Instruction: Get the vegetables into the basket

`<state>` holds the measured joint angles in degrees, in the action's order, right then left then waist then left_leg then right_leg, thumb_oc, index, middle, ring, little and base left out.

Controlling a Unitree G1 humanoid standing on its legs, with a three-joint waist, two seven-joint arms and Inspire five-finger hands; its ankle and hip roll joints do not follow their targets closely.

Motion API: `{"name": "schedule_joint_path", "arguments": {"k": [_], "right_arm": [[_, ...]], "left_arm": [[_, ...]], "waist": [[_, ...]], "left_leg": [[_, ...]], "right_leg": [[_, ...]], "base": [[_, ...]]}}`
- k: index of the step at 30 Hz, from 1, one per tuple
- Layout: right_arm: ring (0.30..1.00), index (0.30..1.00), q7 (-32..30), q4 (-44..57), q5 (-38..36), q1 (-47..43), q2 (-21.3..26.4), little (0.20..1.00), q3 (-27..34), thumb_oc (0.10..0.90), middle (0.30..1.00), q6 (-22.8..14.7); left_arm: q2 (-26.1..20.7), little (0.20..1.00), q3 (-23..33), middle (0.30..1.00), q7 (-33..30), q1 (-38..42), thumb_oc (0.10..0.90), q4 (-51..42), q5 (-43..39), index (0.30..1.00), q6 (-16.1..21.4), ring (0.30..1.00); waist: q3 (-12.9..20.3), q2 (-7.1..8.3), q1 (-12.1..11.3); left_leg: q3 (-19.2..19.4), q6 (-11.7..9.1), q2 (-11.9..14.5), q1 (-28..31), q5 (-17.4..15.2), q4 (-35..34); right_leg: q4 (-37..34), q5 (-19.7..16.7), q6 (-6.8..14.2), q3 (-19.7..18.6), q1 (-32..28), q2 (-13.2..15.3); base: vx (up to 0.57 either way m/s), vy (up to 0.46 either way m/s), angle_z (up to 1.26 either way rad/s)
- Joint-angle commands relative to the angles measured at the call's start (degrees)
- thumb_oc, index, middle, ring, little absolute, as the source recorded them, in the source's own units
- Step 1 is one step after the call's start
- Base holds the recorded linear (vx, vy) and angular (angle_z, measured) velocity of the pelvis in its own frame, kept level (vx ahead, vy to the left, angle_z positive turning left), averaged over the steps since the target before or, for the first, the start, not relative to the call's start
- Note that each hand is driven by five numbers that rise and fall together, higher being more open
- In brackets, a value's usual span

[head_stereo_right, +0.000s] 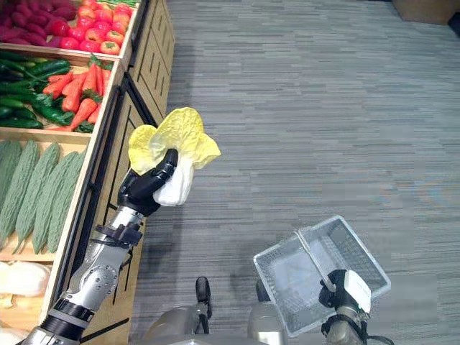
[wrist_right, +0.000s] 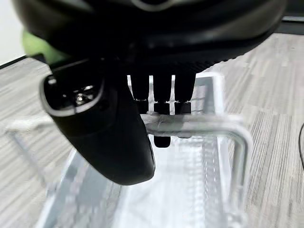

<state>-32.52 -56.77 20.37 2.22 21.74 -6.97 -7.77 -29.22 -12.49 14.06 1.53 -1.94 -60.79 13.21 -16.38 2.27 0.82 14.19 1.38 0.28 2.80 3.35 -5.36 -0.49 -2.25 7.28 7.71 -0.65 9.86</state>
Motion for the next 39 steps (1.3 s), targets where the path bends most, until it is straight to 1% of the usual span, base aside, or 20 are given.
{"name": "schedule_joint_path", "arguments": {"k": [1,2,8,10,12,13,15,18,19,21,24,25,27,29,31,32,33,35,36,39], "right_arm": [[0.3,0.3,-3.88,-1.26,-1.05,-2.96,5.61,0.3,2.01,0.4,0.3,-2.17],[0.3,0.3,-3.81,-1.58,-1.46,-2.62,6.48,0.3,2.6,0.4,0.3,-2.27],[0.3,0.3,-3.6,-2.4,-1.62,-3.18,9.63,0.3,3.16,0.4,0.3,-2.42],[0.3,0.3,-3.77,-0.8,-0.85,-4.21,13.4,0.3,2.56,0.4,0.3,-3.28],[0.3,0.3,-3.05,5.01,0.52,-5.0,16.77,0.3,0.65,0.4,0.3,-4.65],[0.3,0.3,-0.95,7.82,0.48,-5.71,18.65,0.3,-0.44,0.4,0.3,-5.58],[0.3,0.3,2.66,12.19,-1.67,-7.23,21.13,0.3,-1.98,0.4,0.3,-6.96],[0.3,0.3,6.03,16.19,-3.01,-12.24,23.85,0.3,-5.54,0.4,0.3,-7.54],[0.3,0.3,6.05,16.14,-3.04,-12.33,23.86,0.3,-5.57,0.4,0.3,-7.55],[0.3,0.3,8.48,16.03,-4.54,-17.52,25.14,0.3,-9.68,0.4,0.3,-8.36],[0.3,0.3,9.57,16.67,-4.85,-20.16,25.88,0.3,-11.96,0.4,0.3,-8.68],[0.3,0.3,10.49,15.14,-5.3,-23.24,26.44,0.3,-14.5,0.4,0.3,-9.27],[0.3,0.3,13.95,12.4,-9.39,-29.02,24.48,0.3,-17.25,0.4,0.3,-7.45],[0.3,0.3,14.82,10.5,-12.39,-33.21,22.69,0.3,-18.67,0.4,0.3,-6.69],[0.3,0.3,15.95,9.02,-13.12,-37.7,21.8,0.3,-21.82,0.4,0.3,-6.21],[0.3,0.3,16.75,6.83,-13.97,-42.71,20.07,0.3,-24.84,0.4,0.3,-6.13],[0.3,0.3,16.75,6.81,-13.97,-42.72,20.07,0.3,-24.85,0.4,0.3,-6.14],[0.3,0.3,16.89,2.05,-16.57,-49.09,16.38,0.3,-26.36,0.4,0.3,-5.17],[0.3,0.3,16.91,1.93,-16.61,-49.25,16.34,0.3,-26.4,0.4,0.3,-5.21],[0.3,0.3,16.82,-1.07,-18.32,-55.27,13.84,0.3,-28.2,0.4,0.3,-5.13]], "left_arm": [[0.75,0.3,2.26,0.3,3.02,2.12,0.4,-7.24,1.58,0.3,6.39,0.3],[0.17,0.3,1.9,0.3,2.95,1.92,0.4,-7.19,2.32,0.3,6.43,0.3],[-0.81,0.3,1.12,0.3,2.4,1.35,0.4,-7.4,3.15,0.3,6.13,0.3],[-2.8,0.3,-1.07,0.3,1.56,2.34,0.4,-6.91,4.85,0.3,5.88,0.3],[-4.56,0.3,-3.07,0.3,0.76,3.5,0.4,-6.76,6.76,0.3,5.56,0.3],[-5.64,0.3,-4.15,0.3,0.9,4.21,0.4,-6.55,7.21,0.3,5.13,0.3],[-6.76,0.3,-6.35,0.3,0.88,5.52,0.4,-6.71,8.0,0.3,4.53,0.3],[-8.94,0.3,-9.93,0.3,1.2,8.22,0.4,-7.2,9.54,0.3,3.82,0.3],[-8.94,0.3,-9.91,0.3,1.2,8.26,0.4,-7.19,9.55,0.3,3.83,0.3],[-10.34,0.3,-13.98,0.3,1.58,11.79,0.4,-7.33,10.64,0.3,3.28,0.3],[-11.04,0.3,-15.95,0.3,1.62,13.84,0.4,-7.33,11.38,0.3,3.14,0.3],[-11.42,0.3,-18.74,0.3,2.28,15.81,0.4,-7.38,11.42,0.3,2.62,0.3],[-13.08,0.3,-22.55,0.3,2.44,20.12,0.4,-7.64,13.1,0.3,2.18,0.3],[-13.08,0.3,-25.1,0.3,2.0,22.89,0.4,-7.31,15.43,0.3,2.16,0.3],[-13.01,0.3,-27.33,0.3,2.23,25.5,0.4,-7.07,16.08,0.3,2.17,0.3],[-12.31,0.3,-30.18,0.3,2.45,28.69,0.4,-6.17,16.73,0.3,1.9,0.3],[-12.31,0.3,-30.17,0.3,2.45,28.69,0.4,-6.17,16.73,0.3,1.9,0.3],[-12.0,0.3,-33.65,0.3,2.69,32.93,0.4,-5.57,17.64,0.3,1.52,0.3],[-12.01,0.3,-33.63,0.3,2.69,33.01,0.4,-5.53,17.63,0.3,1.54,0.3],[-11.9,0.3,-37.46,0.3,3.79,36.96,0.4,-4.82,19.38,0.3,1.15,0.3]], "waist": [[5.31,0.55,-1.03],[5.95,0.54,-0.55],[7.47,0.16,-0.61],[8.45,-0.29,-0.44],[8.96,-0.67,-0.06],[9.12,-0.82,0.08],[9.42,-1.24,0.21],[9.73,-1.83,0.07],[9.68,-1.84,0.07],[9.87,-2.26,-0.2],[9.79,-2.4,-0.23],[9.93,-2.59,-0.42],[9.87,-2.91,-0.63],[9.62,-3.11,-0.91],[9.25,-3.29,-1.15],[8.84,-3.61,-1.31],[8.82,-3.61,-1.31],[8.11,-4.03,-1.65],[8.05,-4.02,-1.65],[7.53,-4.41,-1.92]], "left_leg": [[-0.15,-4.51,4.0,-0.84,-2.64,4.41],[-0.65,-4.75,3.89,-0.67,-2.4,4.35],[-0.67,-5.5,4.15,0.69,-1.5,2.49],[-1.42,-6.23,4.6,1.42,0.05,0.36],[-1.85,-6.8,5.03,0.8,0.52,0.36],[-1.87,-7.01,5.21,0.76,0.78,0.36],[-1.97,-7.32,5.62,0.93,1.02,0.36],[-1.6,-7.61,6.09,1.2,1.08,0.36],[-1.58,-7.61,6.1,1.23,1.08,0.36],[-1.38,-7.81,6.38,1.58,1.04,0.36],[-1.34,-7.88,6.41,1.81,0.98,0.36],[-1.48,-7.92,6.48,1.95,0.85,0.36],[-1.47,-7.97,6.51,2.07,0.81,0.36],[-1.41,-7.95,6.47,2.04,0.82,0.36],[-1.34,-7.94,6.41,2.06,0.8,0.36],[-1.35,-7.9,6.31,1.97,0.79,0.36],[-1.35,-7.9,6.31,1.98,0.79,0.36],[-1.46,-7.84,6.16,1.41,0.93,0.36],[-1.44,-7.84,6.16,1.4,0.93,0.36],[-1.49,-7.77,5.96,0.84,1.07,0.36]], "right_leg": [[4.49,-4.54,5.09,3.93,0.54,4.38],[2.71,-3.93,4.73,2.46,-0.08,3.71],[-1.93,-2.83,4.24,3.07,-3.19,2.91],[-3.82,-2.17,3.85,3.51,-5.21,1.94],[-4.51,-1.86,3.57,3.76,-5.52,1.38],[-4.51,-1.65,3.47,3.79,-5.5,1.19],[-4.51,-1.21,3.35,4.03,-5.47,0.97],[-4.51,-0.93,3.29,3.65,-5.33,0.55],[-4.51,-0.93,3.28,3.63,-5.34,0.54],[-4.51,-0.78,3.24,3.67,-5.64,0.41],[-4.51,-0.76,3.19,3.63,-5.86,0.3],[-4.51,-0.75,3.14,3.74,-6.03,0.22],[-4.51,-0.74,3.06,3.69,-5.93,0.06],[-4.51,-0.79,3.08,3.58,-5.73,0.07],[-4.51,-0.88,3.07,3.3,-5.61,0.14],[-4.51,-1.03,3.1,3.07,-5.47,0.22],[-4.51,-1.03,3.1,3.07,-5.48,0.22],[-4.51,-1.36,3.14,2.79,-4.77,0.36],[-4.51,-1.37,3.14,2.77,-4.75,0.36],[-4.51,-1.58,3.15,2.46,-4.04,0.41]], "base": [[0.07,0.035,-0.23],[0.07,0.007,-0.03],[0.04,-0.03,-0.04],[0.01,-0.119,0.02],[-0.03,-0.106,0.17],[-0.03,-0.066,0.15],[-0.03,-0.07,0.04],[-0.03,-0.053,-0.03],[-0.01,-0.032,-0.07],[0.0,-0.025,-0.05],[0.01,-0.021,-0.01],[0.0,0.0,0.0],[0.01,-0.017,0.0],[0.0,0.0,0.0],[0.0,0.0,0.0],[0.0,0.0,0.0],[0.0,0.0,0.0],[-0.03,0.01,-0.01],[-0.03,0.013,-0.05],[-0.02,0.008,-0.02]]}}
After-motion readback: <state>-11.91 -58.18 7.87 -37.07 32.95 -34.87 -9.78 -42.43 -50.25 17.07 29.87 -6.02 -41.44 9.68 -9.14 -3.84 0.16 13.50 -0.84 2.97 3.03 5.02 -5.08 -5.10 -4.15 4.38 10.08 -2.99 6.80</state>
